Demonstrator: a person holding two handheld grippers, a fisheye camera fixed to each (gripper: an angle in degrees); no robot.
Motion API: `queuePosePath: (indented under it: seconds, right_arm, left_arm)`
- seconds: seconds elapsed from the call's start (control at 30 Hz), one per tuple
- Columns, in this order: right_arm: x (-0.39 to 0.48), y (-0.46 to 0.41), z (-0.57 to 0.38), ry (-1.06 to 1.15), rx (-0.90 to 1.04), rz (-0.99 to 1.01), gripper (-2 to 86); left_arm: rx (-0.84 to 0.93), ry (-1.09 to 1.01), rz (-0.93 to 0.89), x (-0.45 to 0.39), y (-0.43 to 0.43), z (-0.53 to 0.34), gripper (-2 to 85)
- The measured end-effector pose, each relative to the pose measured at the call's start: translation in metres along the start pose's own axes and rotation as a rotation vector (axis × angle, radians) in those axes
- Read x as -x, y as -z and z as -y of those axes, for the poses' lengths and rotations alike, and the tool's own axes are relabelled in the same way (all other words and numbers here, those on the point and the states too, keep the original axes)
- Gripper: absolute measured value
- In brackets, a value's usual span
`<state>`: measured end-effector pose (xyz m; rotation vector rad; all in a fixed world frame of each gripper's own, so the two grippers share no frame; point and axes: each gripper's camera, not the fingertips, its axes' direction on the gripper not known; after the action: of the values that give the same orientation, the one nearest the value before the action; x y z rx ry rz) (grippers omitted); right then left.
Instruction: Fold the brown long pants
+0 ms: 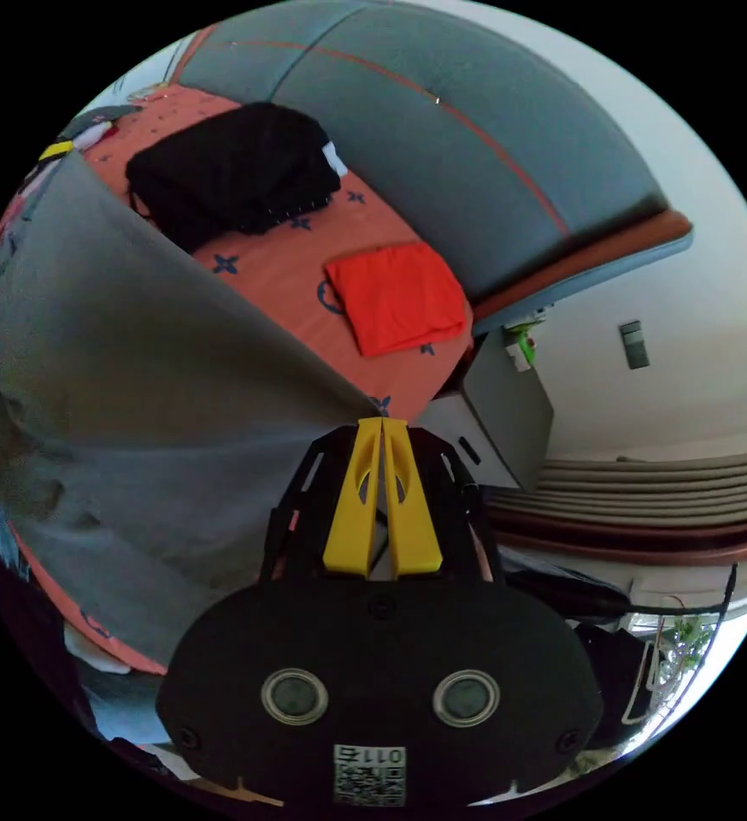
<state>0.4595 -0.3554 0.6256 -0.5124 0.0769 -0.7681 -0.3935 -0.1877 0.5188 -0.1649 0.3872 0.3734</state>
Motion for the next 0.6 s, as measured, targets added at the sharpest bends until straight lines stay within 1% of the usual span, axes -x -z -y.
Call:
queuePosePath:
  seconds: [0.2,0.27,0.3,0.33,0.37,0.4,0.43,0.47,0.5,0.53,0.57,0.6]
  right_arm:
    - [0.018,-0.082,0.045,-0.043,0.074,-0.049,1.3]
    - [0.027,-0.103,0.050,-0.062,0.123,-0.074,1.9]
    - [0.034,-0.117,0.049,-0.059,0.165,-0.075,2.6]
    - [0.042,-0.133,0.045,-0.035,0.234,-0.097,3.6]
    - [0.046,-0.136,0.042,-0.018,0.232,-0.107,4.2]
    - [0.050,-0.134,0.035,-0.009,0.194,-0.129,5.4]
    - [0.047,-0.132,0.029,-0.058,0.172,-0.151,8.3]
    - [0.044,-0.129,0.025,-0.092,0.155,-0.161,9.8]
    - [0.036,-0.122,0.015,-0.152,0.118,-0.143,11.9]
    - [0.027,-0.112,0.002,-0.210,0.074,-0.092,13.3]
    - [0.022,-0.107,-0.005,-0.241,0.051,-0.067,13.7]
    - [0.012,-0.095,-0.022,-0.299,0.018,-0.027,13.8]
  left_arm:
    - [0.118,0.023,-0.022,-0.038,-0.057,0.041,0.1]
    - [0.178,0.065,0.106,-0.045,-0.070,0.042,0.5]
    - [0.215,0.049,0.134,-0.051,-0.079,0.039,1.1]
    - [0.243,0.016,0.102,-0.053,-0.085,0.033,1.9]
    - [0.249,0.019,0.094,-0.052,-0.086,0.029,2.3]
    - [0.248,0.065,0.082,-0.043,-0.086,0.020,3.1]
    - [0.249,0.128,0.062,-0.030,-0.084,0.008,3.4]
    - [0.235,0.166,0.055,-0.022,-0.081,0.001,3.5]
    - [0.174,0.239,0.007,-0.005,-0.071,-0.015,3.5]
    - [0.094,0.308,-0.075,0.014,-0.057,-0.035,3.3]
    - [0.055,0.346,-0.117,0.022,-0.050,-0.045,3.1]
    - [-0.032,0.419,-0.212,0.038,-0.032,-0.070,2.7]
